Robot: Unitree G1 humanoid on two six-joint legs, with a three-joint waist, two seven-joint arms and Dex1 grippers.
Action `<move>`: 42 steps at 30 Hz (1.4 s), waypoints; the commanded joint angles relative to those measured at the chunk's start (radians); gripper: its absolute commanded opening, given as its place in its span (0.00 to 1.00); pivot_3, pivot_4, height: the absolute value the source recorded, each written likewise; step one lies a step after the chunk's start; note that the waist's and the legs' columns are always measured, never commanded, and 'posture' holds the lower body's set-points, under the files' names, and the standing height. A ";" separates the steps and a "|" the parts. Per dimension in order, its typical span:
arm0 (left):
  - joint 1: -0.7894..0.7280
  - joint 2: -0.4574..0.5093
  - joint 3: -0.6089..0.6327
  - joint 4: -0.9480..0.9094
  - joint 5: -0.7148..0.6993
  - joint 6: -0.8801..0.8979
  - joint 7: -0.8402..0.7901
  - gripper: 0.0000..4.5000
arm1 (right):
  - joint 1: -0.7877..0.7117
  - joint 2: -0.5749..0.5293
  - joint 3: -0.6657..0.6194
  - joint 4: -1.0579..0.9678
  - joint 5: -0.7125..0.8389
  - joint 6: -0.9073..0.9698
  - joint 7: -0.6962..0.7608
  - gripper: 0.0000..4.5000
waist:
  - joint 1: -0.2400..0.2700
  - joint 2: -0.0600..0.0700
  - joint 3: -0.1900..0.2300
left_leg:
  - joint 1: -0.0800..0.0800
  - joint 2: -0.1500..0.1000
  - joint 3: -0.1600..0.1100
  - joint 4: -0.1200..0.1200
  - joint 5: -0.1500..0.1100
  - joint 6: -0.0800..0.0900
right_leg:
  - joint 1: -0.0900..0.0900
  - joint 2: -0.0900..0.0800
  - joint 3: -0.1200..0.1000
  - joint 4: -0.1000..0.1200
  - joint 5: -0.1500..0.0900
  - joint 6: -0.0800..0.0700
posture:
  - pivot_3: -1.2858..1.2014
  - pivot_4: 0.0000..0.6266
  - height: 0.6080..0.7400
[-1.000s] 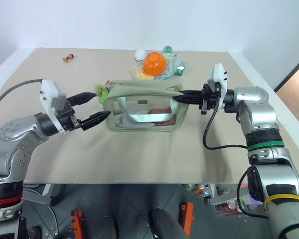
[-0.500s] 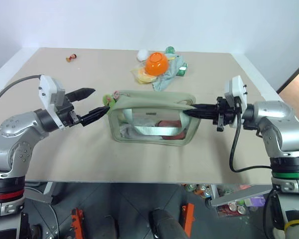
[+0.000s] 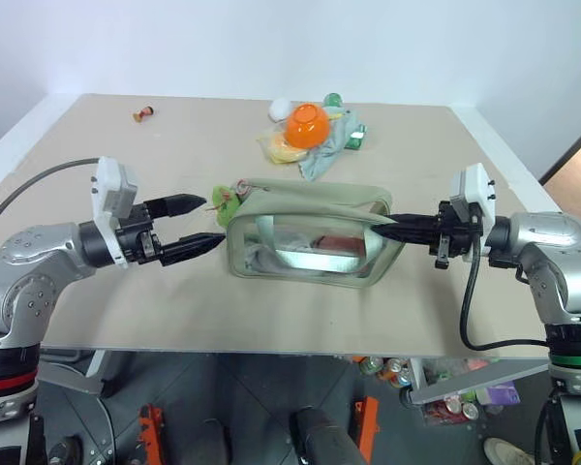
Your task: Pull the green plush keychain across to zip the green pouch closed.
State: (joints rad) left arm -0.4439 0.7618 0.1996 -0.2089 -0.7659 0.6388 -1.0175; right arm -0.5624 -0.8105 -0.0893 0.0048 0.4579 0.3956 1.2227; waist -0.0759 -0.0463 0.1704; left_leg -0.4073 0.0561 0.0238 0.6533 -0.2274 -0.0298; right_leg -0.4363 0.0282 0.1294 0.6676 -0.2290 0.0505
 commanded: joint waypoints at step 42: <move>-0.091 -0.018 -0.008 0.053 0.049 -0.034 -0.010 1.00 | 0.223 0.028 -0.159 -0.258 0.118 0.081 -0.263 0.01 | 0.001 0.000 0.000 | 0.000 0.000 0.000 0.000 0.000 0.001 | 0.000 0.000 0.000 0.000 0.000 0.000 | 0.52 0.24 1.00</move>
State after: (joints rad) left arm -0.5149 0.7514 0.1558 -0.1543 -0.7061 0.6072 -1.0515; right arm -0.3299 -0.7768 -0.2307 -0.2308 0.5657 0.4985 0.9567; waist -0.0751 -0.0463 0.1704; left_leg -0.4072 0.0560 0.0237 0.6536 -0.2269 -0.0287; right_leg -0.4361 0.0284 0.1296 0.6676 -0.2286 0.0506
